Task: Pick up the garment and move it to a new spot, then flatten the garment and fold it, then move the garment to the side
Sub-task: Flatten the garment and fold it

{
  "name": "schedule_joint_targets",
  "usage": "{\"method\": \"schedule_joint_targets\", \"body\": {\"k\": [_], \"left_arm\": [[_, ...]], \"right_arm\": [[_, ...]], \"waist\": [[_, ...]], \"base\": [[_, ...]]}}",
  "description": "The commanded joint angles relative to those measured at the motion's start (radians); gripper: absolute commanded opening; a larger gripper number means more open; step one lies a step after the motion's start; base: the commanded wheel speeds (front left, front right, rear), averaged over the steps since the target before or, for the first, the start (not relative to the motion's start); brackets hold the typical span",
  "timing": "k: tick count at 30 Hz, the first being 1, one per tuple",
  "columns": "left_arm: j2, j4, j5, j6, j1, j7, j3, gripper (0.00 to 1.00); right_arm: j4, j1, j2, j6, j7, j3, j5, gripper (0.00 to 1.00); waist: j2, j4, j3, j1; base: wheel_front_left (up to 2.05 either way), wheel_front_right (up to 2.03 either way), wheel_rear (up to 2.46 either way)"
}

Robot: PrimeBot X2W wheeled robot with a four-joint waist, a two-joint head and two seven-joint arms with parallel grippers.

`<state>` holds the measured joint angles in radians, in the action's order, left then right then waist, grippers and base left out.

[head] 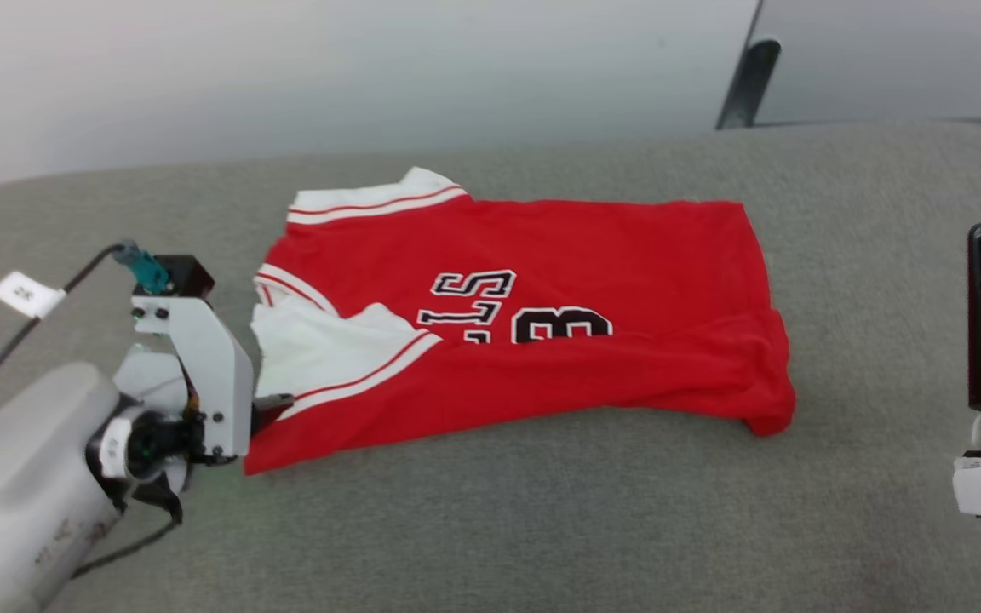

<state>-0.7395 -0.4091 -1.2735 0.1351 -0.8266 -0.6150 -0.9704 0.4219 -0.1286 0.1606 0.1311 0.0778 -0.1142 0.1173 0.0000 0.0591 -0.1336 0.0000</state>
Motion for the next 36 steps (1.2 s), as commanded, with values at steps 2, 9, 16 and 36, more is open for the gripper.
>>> {"method": "schedule_joint_targets", "body": {"k": [2,9,16,36], "left_arm": [[0.002,-0.032,-0.022,-0.001,-0.017,-0.042,-0.001,1.0],[0.009,-0.11,-0.05,0.012,-0.031,-0.131,-0.011,1.0],[0.042,-0.183,-0.072,0.018,-0.017,-0.174,-0.024,1.0],[0.102,-0.244,-0.058,-0.03,-0.086,-0.156,-0.015,0.0]], "right_arm": [[0.015,-0.001,-0.008,-0.001,0.011,-0.013,0.021,1.0],[0.015,-0.011,-0.019,-0.001,0.019,-0.029,0.055,1.0],[0.01,-0.019,-0.022,-0.001,0.029,-0.034,0.085,1.0],[-0.12,-0.086,0.004,0.0,0.638,0.027,0.218,1.0]], "waist": [[0.0,0.046,-0.05,0.0],[0.0,0.076,-0.089,0.0],[0.0,0.079,-0.11,0.0],[0.0,0.018,-0.16,0.0]], "base": [[0.0,0.0,0.0],[0.0,0.0,0.0],[0.0,0.0,0.0],[0.0,0.0,0.0]]}}
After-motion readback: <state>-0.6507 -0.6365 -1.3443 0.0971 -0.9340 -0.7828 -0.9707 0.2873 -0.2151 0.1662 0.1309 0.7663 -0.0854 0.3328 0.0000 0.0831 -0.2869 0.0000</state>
